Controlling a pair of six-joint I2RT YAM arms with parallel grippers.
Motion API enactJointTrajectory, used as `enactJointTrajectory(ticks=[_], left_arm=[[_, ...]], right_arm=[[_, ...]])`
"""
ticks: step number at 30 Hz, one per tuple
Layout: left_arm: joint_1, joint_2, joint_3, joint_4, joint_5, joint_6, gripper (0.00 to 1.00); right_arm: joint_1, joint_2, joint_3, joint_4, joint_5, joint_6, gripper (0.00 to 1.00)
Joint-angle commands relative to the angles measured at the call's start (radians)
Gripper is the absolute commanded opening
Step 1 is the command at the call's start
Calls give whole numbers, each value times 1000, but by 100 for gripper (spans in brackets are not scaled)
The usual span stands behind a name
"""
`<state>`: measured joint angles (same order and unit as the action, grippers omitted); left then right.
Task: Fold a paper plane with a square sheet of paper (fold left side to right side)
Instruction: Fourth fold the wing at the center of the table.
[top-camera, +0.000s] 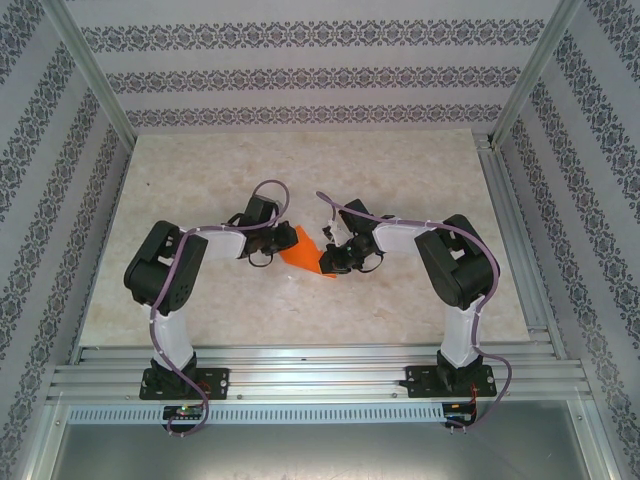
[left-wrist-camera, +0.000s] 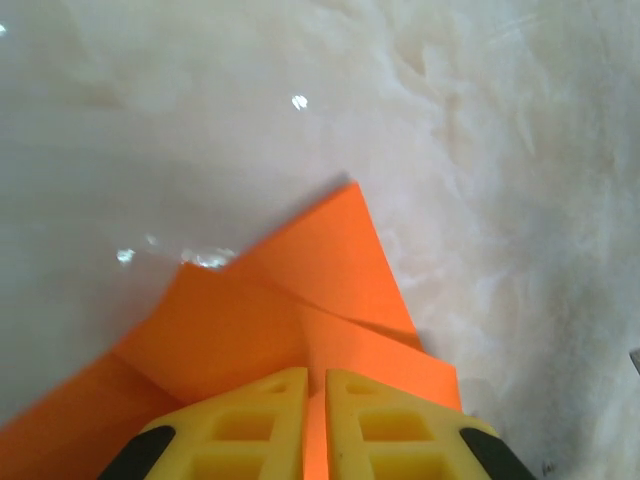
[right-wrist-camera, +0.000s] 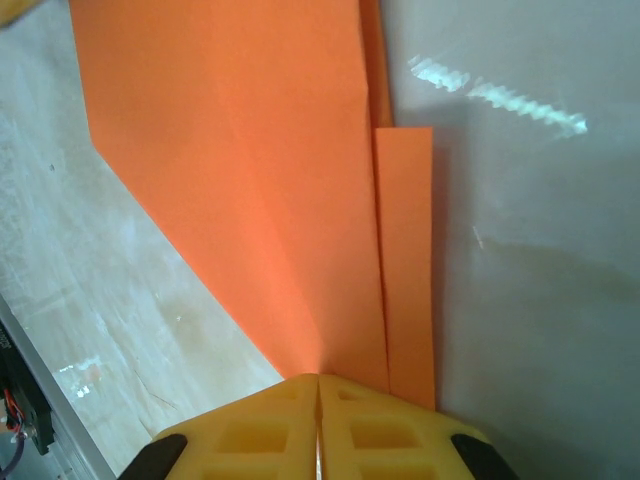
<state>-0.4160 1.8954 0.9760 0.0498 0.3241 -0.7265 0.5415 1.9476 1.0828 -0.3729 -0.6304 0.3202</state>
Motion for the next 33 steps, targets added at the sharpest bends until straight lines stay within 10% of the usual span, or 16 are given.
enactJointTrajectory(ticks=[1, 18, 33], left_arm=[[36, 42, 49, -15, -42, 41, 15], [230, -14, 10, -27, -10, 102, 20], [242, -549, -335, -64, 174, -2, 45]], right_arm=[[15, 45, -35, -83, 118, -17, 9], [17, 38, -14, -78, 110, -14, 9], [-2, -295, 150, -187, 238, -43, 35]])
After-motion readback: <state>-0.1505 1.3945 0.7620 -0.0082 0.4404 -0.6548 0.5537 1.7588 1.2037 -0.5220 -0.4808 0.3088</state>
